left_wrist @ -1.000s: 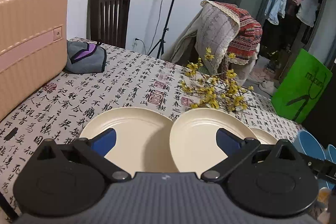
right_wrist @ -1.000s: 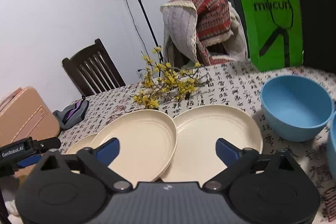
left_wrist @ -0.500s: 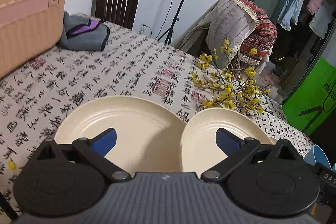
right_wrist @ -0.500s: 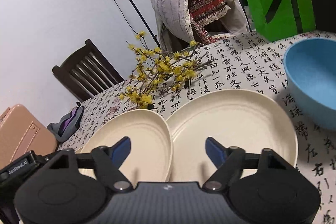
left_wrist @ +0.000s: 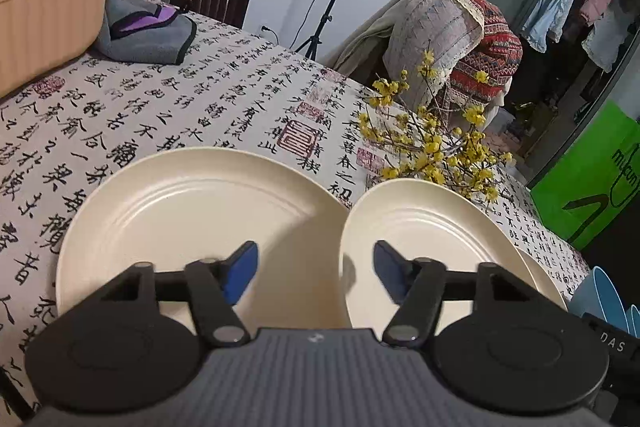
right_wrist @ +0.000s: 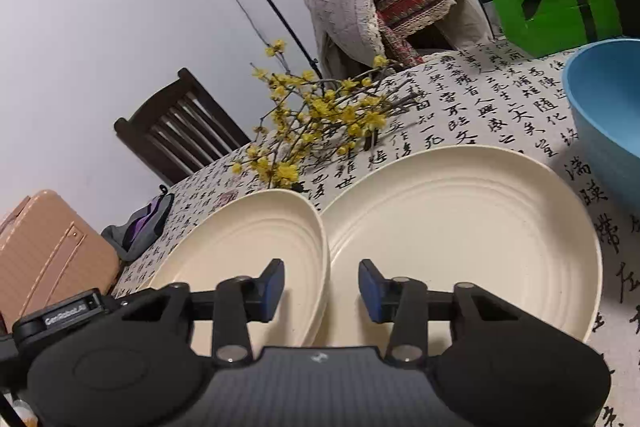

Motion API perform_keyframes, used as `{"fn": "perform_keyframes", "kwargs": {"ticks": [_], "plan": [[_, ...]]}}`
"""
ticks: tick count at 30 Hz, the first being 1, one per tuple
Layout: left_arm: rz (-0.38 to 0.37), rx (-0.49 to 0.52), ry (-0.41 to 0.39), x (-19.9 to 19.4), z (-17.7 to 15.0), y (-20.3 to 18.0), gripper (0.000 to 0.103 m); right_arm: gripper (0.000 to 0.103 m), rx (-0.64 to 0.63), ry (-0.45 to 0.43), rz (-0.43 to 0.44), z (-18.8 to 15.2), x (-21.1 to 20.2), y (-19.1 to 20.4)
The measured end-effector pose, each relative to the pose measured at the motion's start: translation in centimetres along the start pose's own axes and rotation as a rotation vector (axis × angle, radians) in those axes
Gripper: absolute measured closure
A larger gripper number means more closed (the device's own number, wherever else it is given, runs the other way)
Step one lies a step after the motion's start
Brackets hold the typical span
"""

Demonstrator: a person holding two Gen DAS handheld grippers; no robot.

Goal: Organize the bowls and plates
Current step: 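Close the right gripper on the cream plate rim while the left gripper also closes on it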

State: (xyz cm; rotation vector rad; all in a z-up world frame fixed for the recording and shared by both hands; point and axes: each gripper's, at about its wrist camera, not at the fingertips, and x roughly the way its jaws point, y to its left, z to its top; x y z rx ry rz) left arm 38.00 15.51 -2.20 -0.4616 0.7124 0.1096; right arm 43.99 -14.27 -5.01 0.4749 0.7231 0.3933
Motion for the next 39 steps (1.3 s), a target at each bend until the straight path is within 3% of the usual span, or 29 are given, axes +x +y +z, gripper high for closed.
{"fn": "perform_keyframes", "kwargs": {"ticks": [14, 39], "plan": [[-0.056, 0.035, 0.004, 0.3, -0.6, -0.5, 0.085, 0.089, 0.002, 0.016, 0.03, -0.6, 0.5, -0.2], [-0.031, 0.058, -0.007, -0.4, -1.1, -1.1, 0.084, 0.089, -0.085, -0.019, 0.013, -1.0, -0.3, 1.3]]}}
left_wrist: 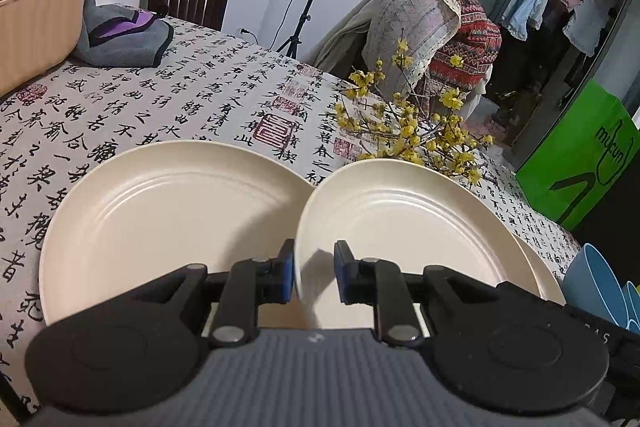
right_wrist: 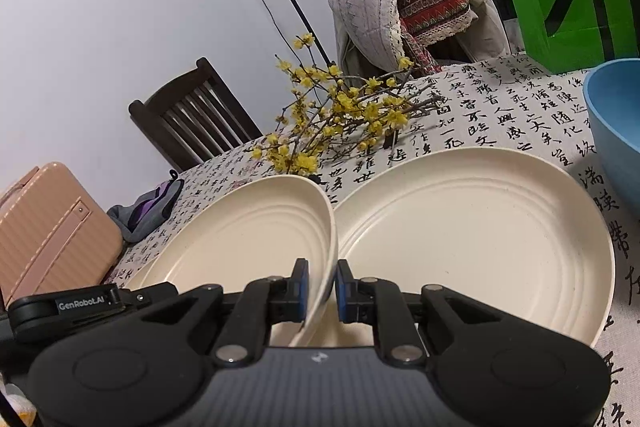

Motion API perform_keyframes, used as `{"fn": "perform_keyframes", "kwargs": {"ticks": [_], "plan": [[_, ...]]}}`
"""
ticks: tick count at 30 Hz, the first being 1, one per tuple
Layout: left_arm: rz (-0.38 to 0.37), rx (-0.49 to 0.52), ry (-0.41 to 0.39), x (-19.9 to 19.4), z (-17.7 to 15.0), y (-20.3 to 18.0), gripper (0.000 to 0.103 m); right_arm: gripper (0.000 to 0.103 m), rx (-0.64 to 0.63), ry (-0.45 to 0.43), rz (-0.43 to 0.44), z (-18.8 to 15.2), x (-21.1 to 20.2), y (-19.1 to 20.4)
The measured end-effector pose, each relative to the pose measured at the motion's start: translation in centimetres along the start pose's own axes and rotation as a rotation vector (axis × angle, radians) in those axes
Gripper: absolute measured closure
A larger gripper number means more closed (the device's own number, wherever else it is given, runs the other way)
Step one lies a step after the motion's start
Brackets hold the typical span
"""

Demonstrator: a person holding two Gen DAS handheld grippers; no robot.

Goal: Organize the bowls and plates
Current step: 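Close the right gripper on the cream plate rim while the left gripper also closes on it, then lift the cream plate with both grippers and carry it away from the other plates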

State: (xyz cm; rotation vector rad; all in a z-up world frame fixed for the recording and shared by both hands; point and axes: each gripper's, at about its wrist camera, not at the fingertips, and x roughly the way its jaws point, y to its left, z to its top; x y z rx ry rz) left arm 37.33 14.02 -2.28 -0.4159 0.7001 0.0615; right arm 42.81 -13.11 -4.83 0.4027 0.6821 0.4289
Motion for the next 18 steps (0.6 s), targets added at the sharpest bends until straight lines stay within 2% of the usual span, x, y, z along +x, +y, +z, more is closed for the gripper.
{"fn": "perform_keyframes", "kwargs": {"ticks": [6, 11, 18], "plan": [[0.001, 0.013, -0.022, -0.7, 0.1, -0.3, 0.084, 0.089, -0.012, -0.005, 0.002, 0.0, -0.3, 0.2], [0.032, 0.028, -0.03, -1.2, -0.1, -0.9, 0.084, 0.089, -0.037, -0.022, -0.008, 0.1, -0.9, 0.9], [0.045, 0.059, -0.042, -2.2, -0.2, -1.5, 0.084, 0.089, -0.014, -0.019, -0.001, 0.2, -1.6, 0.9]]}}
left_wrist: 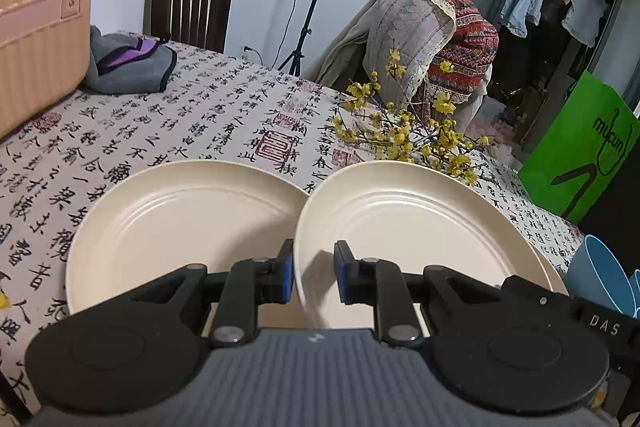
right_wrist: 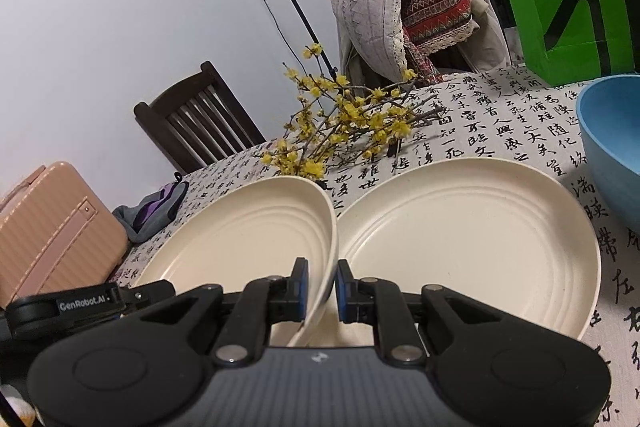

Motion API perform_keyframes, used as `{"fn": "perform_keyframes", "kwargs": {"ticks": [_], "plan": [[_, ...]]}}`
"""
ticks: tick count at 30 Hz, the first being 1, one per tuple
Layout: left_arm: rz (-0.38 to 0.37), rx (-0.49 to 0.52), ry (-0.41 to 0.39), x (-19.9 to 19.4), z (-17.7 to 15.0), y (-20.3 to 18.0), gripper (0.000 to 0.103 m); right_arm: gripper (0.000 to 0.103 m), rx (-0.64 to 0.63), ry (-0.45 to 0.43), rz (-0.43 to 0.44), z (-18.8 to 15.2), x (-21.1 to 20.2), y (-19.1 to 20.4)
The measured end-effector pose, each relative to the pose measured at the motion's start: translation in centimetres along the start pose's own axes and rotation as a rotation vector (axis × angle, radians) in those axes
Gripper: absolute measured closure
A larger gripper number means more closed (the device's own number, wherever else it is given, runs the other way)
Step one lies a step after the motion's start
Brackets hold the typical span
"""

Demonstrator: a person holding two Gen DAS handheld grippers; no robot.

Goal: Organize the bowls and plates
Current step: 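Lift the cream plate with both grippers and carry it away from the other plates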

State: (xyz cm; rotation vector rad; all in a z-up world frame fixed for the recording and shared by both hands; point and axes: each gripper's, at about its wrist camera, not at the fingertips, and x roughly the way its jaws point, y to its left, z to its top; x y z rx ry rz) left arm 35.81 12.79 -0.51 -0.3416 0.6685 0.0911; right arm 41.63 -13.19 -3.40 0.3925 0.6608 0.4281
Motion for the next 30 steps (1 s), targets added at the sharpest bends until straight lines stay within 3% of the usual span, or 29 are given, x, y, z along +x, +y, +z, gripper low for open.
{"fn": "perform_keyframes", "kwargs": {"ticks": [30], "plan": [[-0.017, 0.044, -0.052, -8.3, -1.4, -2.0, 0.084, 0.089, -0.005, -0.051, 0.013, -1.6, -7.9, 1.8]]}}
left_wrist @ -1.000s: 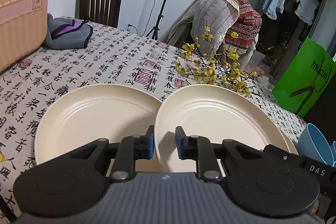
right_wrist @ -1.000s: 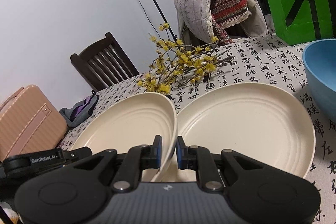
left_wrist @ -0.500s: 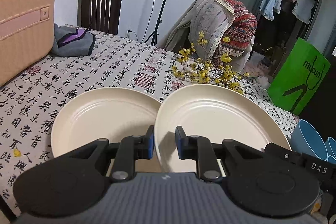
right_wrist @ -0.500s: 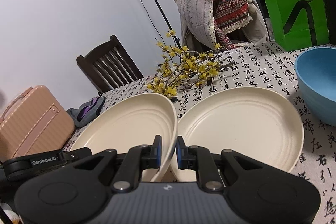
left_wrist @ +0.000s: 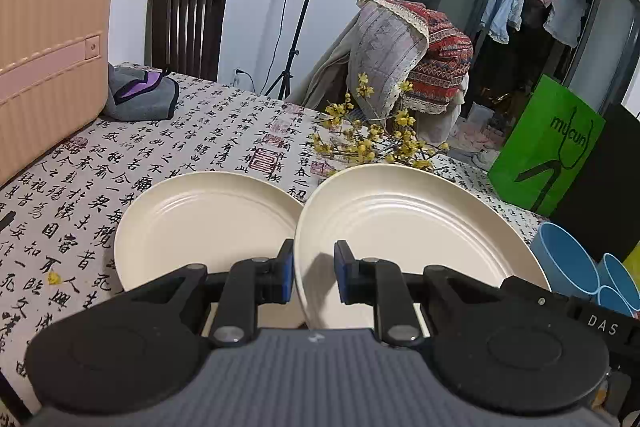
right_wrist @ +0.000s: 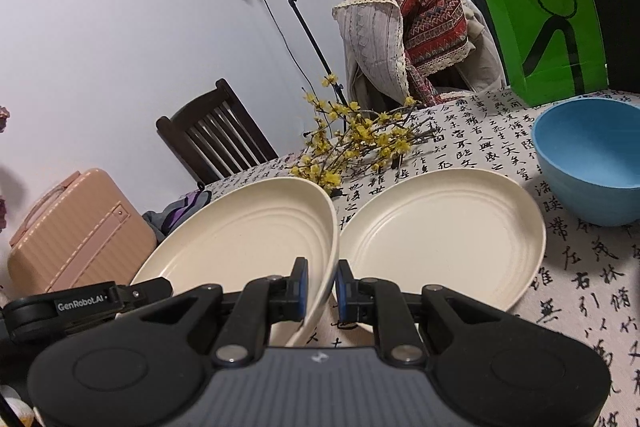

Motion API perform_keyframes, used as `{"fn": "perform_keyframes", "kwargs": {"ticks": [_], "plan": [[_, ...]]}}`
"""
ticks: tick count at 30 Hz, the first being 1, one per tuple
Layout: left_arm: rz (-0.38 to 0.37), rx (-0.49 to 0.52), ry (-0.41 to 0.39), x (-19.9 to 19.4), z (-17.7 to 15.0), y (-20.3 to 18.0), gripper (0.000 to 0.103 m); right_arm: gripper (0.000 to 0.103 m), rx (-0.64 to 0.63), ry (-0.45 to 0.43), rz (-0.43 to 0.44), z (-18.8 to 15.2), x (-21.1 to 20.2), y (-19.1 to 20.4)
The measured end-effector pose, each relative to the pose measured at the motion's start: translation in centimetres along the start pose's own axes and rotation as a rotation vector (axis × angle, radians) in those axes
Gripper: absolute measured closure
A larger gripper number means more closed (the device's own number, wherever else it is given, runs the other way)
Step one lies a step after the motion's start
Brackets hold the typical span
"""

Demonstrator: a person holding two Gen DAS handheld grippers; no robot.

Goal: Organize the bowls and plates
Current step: 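Lift the cream plate with both grippers and carry it away from the other plates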

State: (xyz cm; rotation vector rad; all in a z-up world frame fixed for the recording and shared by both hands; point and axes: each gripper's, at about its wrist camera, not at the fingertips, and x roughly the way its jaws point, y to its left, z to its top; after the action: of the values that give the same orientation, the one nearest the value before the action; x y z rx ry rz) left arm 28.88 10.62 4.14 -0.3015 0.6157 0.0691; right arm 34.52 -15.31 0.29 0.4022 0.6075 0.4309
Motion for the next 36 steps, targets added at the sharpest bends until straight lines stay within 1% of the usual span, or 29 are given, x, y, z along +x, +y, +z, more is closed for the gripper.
{"fn": "perform_keyframes", "kwargs": {"ticks": [17, 36], "plan": [[-0.015, 0.02, -0.016, -4.2, -2.0, -1.5, 0.084, 0.089, -0.008, -0.029, -0.009, -1.8, -5.5, 0.4], [-0.047, 0.022, -0.039, -8.0, -4.3, -2.9, 0.084, 0.089, 0.003, -0.056, -0.009, -4.0, -10.0, 0.0]]}}
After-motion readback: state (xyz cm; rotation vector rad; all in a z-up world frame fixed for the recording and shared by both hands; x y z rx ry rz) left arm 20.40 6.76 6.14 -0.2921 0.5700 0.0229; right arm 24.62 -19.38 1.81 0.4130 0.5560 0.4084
